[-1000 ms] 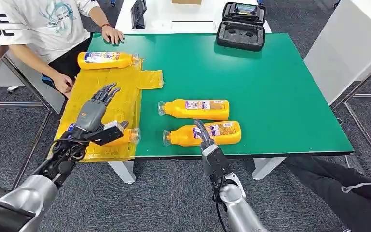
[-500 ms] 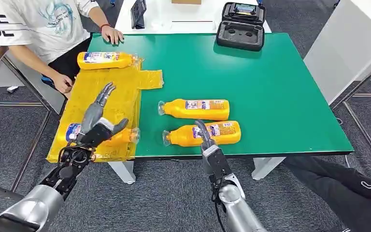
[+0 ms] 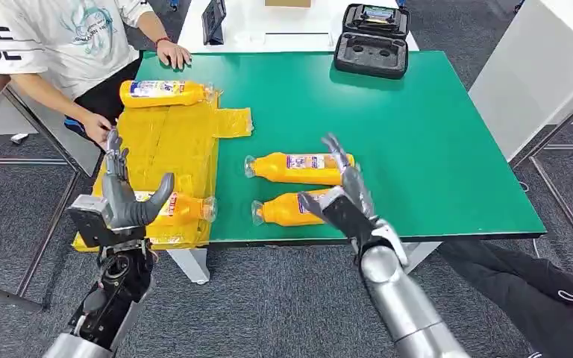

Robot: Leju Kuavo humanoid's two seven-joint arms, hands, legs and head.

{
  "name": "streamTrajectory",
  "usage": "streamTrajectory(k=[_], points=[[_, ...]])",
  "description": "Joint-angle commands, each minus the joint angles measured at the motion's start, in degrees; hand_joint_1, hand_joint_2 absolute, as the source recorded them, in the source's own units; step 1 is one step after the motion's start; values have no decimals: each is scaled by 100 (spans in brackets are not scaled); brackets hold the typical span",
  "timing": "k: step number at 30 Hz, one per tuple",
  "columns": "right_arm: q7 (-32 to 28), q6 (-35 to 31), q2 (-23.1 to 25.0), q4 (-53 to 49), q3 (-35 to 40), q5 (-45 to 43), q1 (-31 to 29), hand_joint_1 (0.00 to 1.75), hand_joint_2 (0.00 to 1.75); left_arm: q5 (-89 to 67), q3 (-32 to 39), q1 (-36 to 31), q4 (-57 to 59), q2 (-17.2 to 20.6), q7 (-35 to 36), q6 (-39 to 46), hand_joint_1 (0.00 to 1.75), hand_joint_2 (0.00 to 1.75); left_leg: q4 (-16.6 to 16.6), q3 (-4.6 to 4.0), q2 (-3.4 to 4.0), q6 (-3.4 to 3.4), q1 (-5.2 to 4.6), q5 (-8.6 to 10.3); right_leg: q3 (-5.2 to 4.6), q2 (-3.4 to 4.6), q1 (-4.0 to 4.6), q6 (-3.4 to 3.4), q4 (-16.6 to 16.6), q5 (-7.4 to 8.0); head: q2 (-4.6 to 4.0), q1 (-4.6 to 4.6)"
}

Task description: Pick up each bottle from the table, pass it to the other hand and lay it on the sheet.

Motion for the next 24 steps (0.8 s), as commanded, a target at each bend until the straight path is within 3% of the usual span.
streamTrajectory(k=[1,6,16,24], points=[[626,992,-888,1165,748,363,-1406,0,175,-17,406,451,-580,-79,19,50,0,175,4,17,18,-10,4,-11,12,17,5,-9,2,-5,0,0],[426,1729,-949,2420,1178,449,-2007,0,175,-112,567,513,-523,-13,19,8,0,175,-1,17,16,-6,6,-5,15,14,7,-5,-4,1,0,-2],[352,1737,-817,2802,1485,598,-2114,0,175,-164,567,461,-378,-76,19,-110,0,175,-2,28,11,-11,10,-11,28,11,11,-11,-4,-6,0,-2],[197,2116,-679,3364,1819,693,-2452,0,175,-118,596,482,-353,-121,19,-223,0,175,-1,13,7,-7,5,-4,13,7,6,-6,0,-2,0,-2]])
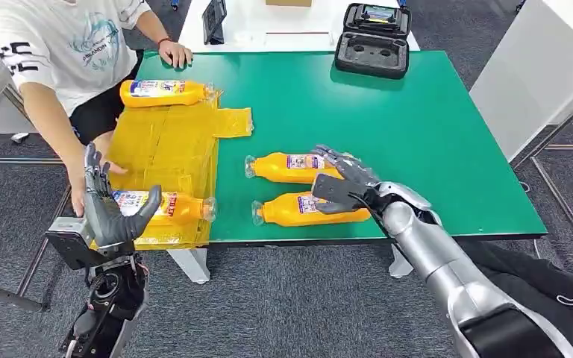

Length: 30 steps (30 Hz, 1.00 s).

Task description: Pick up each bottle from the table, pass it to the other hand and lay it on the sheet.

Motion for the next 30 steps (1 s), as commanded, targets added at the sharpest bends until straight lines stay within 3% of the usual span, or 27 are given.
streamTrajectory(k=[1,11,30], points=[[-100,240,169,1120,602,11,-635,0,175,22,161,-80,256,-73,17,-77,0,175,-1,11,11,-7,2,-4,8,10,2,-6,-2,-1,0,0],[-111,228,364,1566,812,99,-746,0,175,56,239,-41,320,-104,17,-145,0,175,-2,23,16,-10,4,-9,18,15,4,-9,-2,-4,0,0],[-96,231,189,1897,969,224,-680,0,175,73,269,4,442,-146,17,-179,0,175,-1,22,1,-10,4,-8,21,0,4,-9,-2,-7,0,0]])
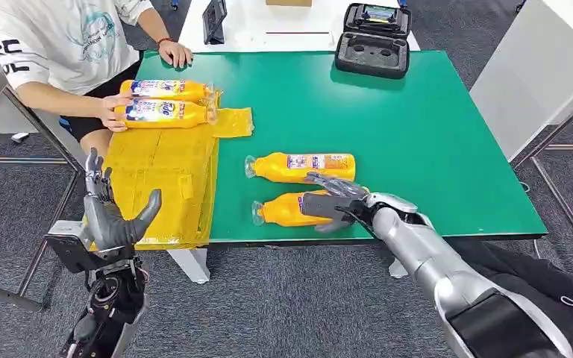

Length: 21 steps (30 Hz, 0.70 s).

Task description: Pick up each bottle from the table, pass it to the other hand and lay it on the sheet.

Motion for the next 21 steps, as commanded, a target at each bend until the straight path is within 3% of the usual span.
streamTrajectory(k=[1,21], points=[[29,55,-74,589,341,61,-340,0,175,49,162,-85,374,-78,17,-45,0,175,-1,18,2,-9,4,-7,18,1,4,-8,-2,-6,0,0],[247,66,-155,920,364,156,-459,0,175,217,372,111,257,-104,17,-41,0,175,-2,21,-1,-10,5,-7,21,-2,5,-9,-2,-8,0,0]])
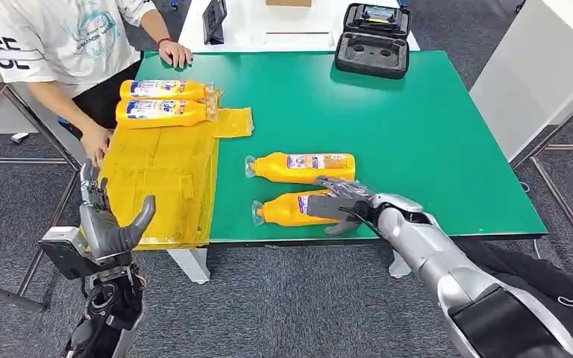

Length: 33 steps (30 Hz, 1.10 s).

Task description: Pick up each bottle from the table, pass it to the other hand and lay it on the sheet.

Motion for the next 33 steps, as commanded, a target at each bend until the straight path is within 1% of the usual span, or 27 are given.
streamTrajectory(k=[1,2,3,4,5,7,9,10,13,15,16,17,18,23,25,27,28,29,30,31,32,33], points=[[60,129,-59,566,244,46,-312,0,175,6,147,-95,247,-63,17,-17,0,175,-1,14,0,-8,5,-5,16,-1,5,-8,-3,-5,0,0],[70,157,-67,584,247,48,-316,0,175,14,151,-100,269,-67,17,-27,0,175,-2,27,-1,-12,9,-10,30,-2,9,-12,-5,-9,0,0],[96,184,-74,604,263,67,-322,0,175,13,151,-112,314,-73,17,-44,0,175,-2,14,-2,-7,3,-5,15,-3,3,-7,-2,-5,0,0],[34,393,-96,641,178,-60,-305,0,175,11,138,-158,372,-92,17,-77,0,175,-3,28,1,-12,8,-11,30,-1,8,-11,-6,-9,0,-2],[94,362,-135,656,192,-27,-292,0,175,16,137,-184,401,-109,17,-74,0,175,-2,15,-3,-8,4,-5,17,-4,4,-7,-3,-5,0,0],[95,409,-155,682,162,-60,-270,0,175,14,124,-199,413,-116,17,-83,0,175,-2,34,-12,-14,11,-11,41,-14,11,-13,-7,-13,0,0],[125,437,-190,700,181,-32,-270,0,175,19,118,-221,435,-124,17,-67,0,175,-5,36,-17,-14,12,-10,45,-19,12,-12,-11,-13,0,0],[125,437,-190,700,181,-32,-270,0,175,19,118,-221,435,-124,17,-67,0,175,-2,21,-14,-9,7,-5,27,-15,7,-8,-6,-8,0,0],[125,437,-190,700,181,-32,-270,0,175,19,118,-221,435,-124,17,-67,0,175,-2,17,-5,-8,6,-4,20,-6,6,-7,-6,-5,0,0],[179,421,-207,696,225,27,-278,0,175,53,135,-217,441,-131,17,-82,0,175,-2,34,0,-14,9,-12,35,-2,9,-13,-7,-10,0,-2],[176,468,-211,704,222,16,-273,0,175,75,136,-213,464,-142,17,-109,0,175,-1,19,-4,-9,5,-6,21,-5,6,-9,-4,-6,0,0],[218,432,-240,704,252,62,-269,0,175,69,134,-224,513,-153,17,-97,0,175,-3,29,-8,-12,7,-8,32,-10,8,-12,-6,-10,0,0],[242,465,-254,714,252,63,-266,0,175,105,137,-238,547,-164,17,-134,0,175,-2,16,-9,-8,5,-2,19,-11,5,-7,-6,-5,0,0],[129,623,-331,688,129,-95,-150,0,175,240,209,-275,542,-198,17,-194,0,175,-2,34,-8,-13,11,-9,38,-10,11,-12,-10,-10,0,0],[159,562,-388,649,123,-72,-94,0,175,242,302,-243,417,-207,17,-99,0,175,-2,20,-7,-8,7,-5,23,-8,8,-7,-8,-6,0,0],[196,537,-444,644,162,-7,-71,3,175,224,336,-252,432,-191,17,-116,0,175,-5,32,-9,-13,11,-9,35,-11,11,-11,-11,-10,0,0],[189,545,-455,647,166,-2,-70,10,175,252,327,-267,486,-193,17,-169,0,175,-3,23,-11,-10,8,-6,26,-12,9,-9,-9,-8,0,0],[198,529,-456,652,153,-6,-61,23,175,223,317,-269,505,-191,17,-161,0,175,-5,32,-14,-13,9,-9,36,-15,10,-11,-9,-12,0,-2],[185,536,-451,659,161,1,-38,70,175,226,321,-275,550,-223,17,-151,0,175,-3,20,-10,-8,6,-4,23,-11,7,-7,-8,-6,0,0],[203,487,-445,662,170,23,-25,147,175,210,304,-281,569,-231,17,-172,0,175,-4,32,-9,-12,10,-8,35,-11,11,-11,-11,-9,0,0],[203,487,-445,662,170,23,-25,147,175,210,304,-281,569,-231,17,-172,0,175,-4,22,-8,-8,7,-4,24,-10,7,-8,-9,-6,0,0],[203,487,-445,662,170,23,-25,147,175,210,304,-281,569,-231,17,-172,0,175,-4,31,-2,-11,7,-9,32,-4,8,-9,-10,-8,0,0]])
